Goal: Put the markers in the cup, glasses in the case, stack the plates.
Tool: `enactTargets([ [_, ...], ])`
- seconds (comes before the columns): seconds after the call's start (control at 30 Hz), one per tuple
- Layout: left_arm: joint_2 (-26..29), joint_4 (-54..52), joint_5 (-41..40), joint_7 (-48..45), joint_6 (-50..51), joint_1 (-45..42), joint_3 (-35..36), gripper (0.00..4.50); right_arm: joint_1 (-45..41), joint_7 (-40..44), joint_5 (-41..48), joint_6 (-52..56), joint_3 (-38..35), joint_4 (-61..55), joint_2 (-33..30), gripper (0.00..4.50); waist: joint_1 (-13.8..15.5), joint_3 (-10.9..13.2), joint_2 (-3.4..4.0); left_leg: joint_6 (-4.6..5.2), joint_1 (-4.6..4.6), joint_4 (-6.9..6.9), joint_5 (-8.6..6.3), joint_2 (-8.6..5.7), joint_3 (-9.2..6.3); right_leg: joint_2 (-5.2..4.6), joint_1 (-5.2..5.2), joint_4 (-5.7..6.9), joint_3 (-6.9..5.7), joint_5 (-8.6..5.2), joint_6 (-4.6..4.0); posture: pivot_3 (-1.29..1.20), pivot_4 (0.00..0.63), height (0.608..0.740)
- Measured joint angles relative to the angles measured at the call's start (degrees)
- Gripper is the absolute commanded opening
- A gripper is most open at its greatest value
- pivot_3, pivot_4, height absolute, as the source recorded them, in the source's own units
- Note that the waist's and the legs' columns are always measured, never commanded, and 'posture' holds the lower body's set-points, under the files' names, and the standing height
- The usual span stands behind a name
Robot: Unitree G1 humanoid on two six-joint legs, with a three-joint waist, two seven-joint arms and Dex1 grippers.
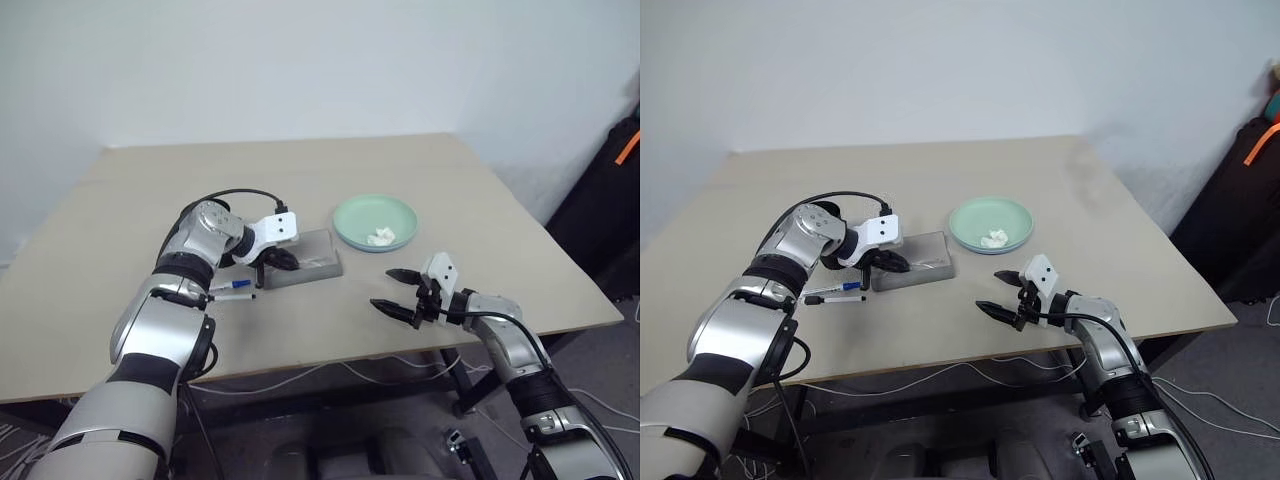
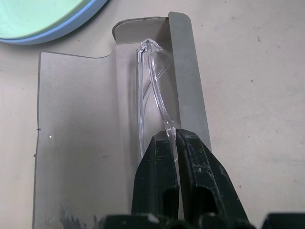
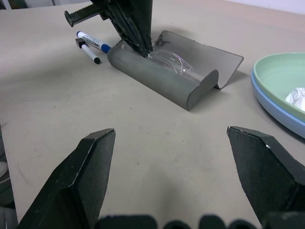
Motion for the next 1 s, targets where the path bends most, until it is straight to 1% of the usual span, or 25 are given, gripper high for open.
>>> enactTargets([
  [0.1, -0.09, 0.09, 0.06, 1.51, -0.03, 0.21, -0.02, 0.04, 0.00, 0.00, -0.01, -0.01, 0.02, 0.00, 0.00, 4.08, 0.00, 0.00, 0.00, 0.00, 0.00, 0.05, 0.00, 0.00, 0.00, 0.00, 0.00, 0.05, -0.01, 0.00, 0.00, 0.00, 0.000, 0.740],
  [0.2, -0.27, 0.50, 0.01, 1.94, 0.22, 0.22, -0.02, 0.64, 0.00, -0.01, -0.06, -0.03, 0.08, 0.00, 0.03, 4.08, 0.00, 0.00, 0.00, 0.00, -0.01, 0.07, 0.00, 0.00, 0.00, 0.00, 0.00, 0.07, -0.01, 0.00, 0.00, 0.00, 0.000, 0.740],
  [0.37, -0.62, 0.63, -0.35, 4.02, 0.32, 0.20, 0.18, 2.30, 0.00, -0.02, -0.13, -0.05, 0.15, 0.05, 0.36, 4.08, 0.00, 0.00, -0.01, 0.00, -0.01, 0.08, 0.00, 0.00, -0.01, 0.00, 0.00, 0.07, -0.01, 0.00, 0.00, 0.00, 0.000, 0.740],
  [0.57, -1.82, 1.33, -1.33, 5.28, 0.80, -0.15, 1.54, 2.30, 0.00, 0.00, -0.25, -0.10, 0.17, 0.36, 0.39, 4.08, 0.01, 0.01, -0.02, 0.00, -0.04, 0.09, 0.00, 0.00, -0.02, 0.00, -0.01, 0.07, -0.03, 0.00, 0.00, 0.00, 0.000, 0.740],
  [0.77, -2.17, 2.36, -1.50, 11.78, 0.39, -3.13, 2.34, 2.30, -0.01, 0.00, -0.33, -0.11, 0.19, 0.64, 0.48, 4.08, 0.01, 0.01, -0.03, 0.00, -0.03, 0.09, 0.00, 0.00, -0.02, 0.00, -0.01, 0.07, -0.03, 0.01, 0.01, 0.00, 0.000, 0.740],
  [0.9, -2.64, 3.32, -1.44, 16.64, -0.05, -3.67, 2.36, 2.30, -0.01, 0.00, -0.37, -0.12, 0.20, 0.75, 0.48, 4.08, -0.01, 0.01, -0.02, 0.00, -0.03, 0.09, 0.00, 0.00, -0.02, 0.01, -0.02, 0.07, -0.02, 0.06, 0.09, 0.00, 0.000, 0.740],
  [0.93, -2.70, 3.56, -1.41, 17.60, -0.06, -3.68, 2.36, 1.94, -0.01, 0.00, -0.37, -0.12, 0.20, 0.79, 0.48, 4.08, -0.01, 0.01, -0.02, 0.00, -0.03, 0.08, 0.00, 0.00, -0.02, 0.01, -0.02, 0.08, -0.03, 0.06, 0.10, 0.00, 0.000, 0.740],
  [0.97, -2.73, 3.96, -1.35, 18.93, -0.13, -3.73, 2.36, 1.76, -0.01, 0.00, -0.38, -0.12, 0.20, 0.80, 0.48, 4.08, 0.00, 0.01, -0.02, 0.00, -0.03, 0.08, 0.00, 0.00, -0.02, 0.01, -0.02, 0.08, -0.03, 0.06, 0.10, 0.00, 0.000, 0.740],
  [1.0, -2.73, 4.20, -1.25, 20.35, -0.28, -3.75, 2.36, 1.44, -0.01, -0.01, -0.40, -0.12, 0.20, 0.81, 0.48, 4.08, 0.00, 0.01, -0.03, 0.00, -0.03, 0.08, 0.00, 0.00, -0.03, 0.01, -0.02, 0.08, -0.03, 0.07, 0.11, 0.00, 0.000, 0.740],
])
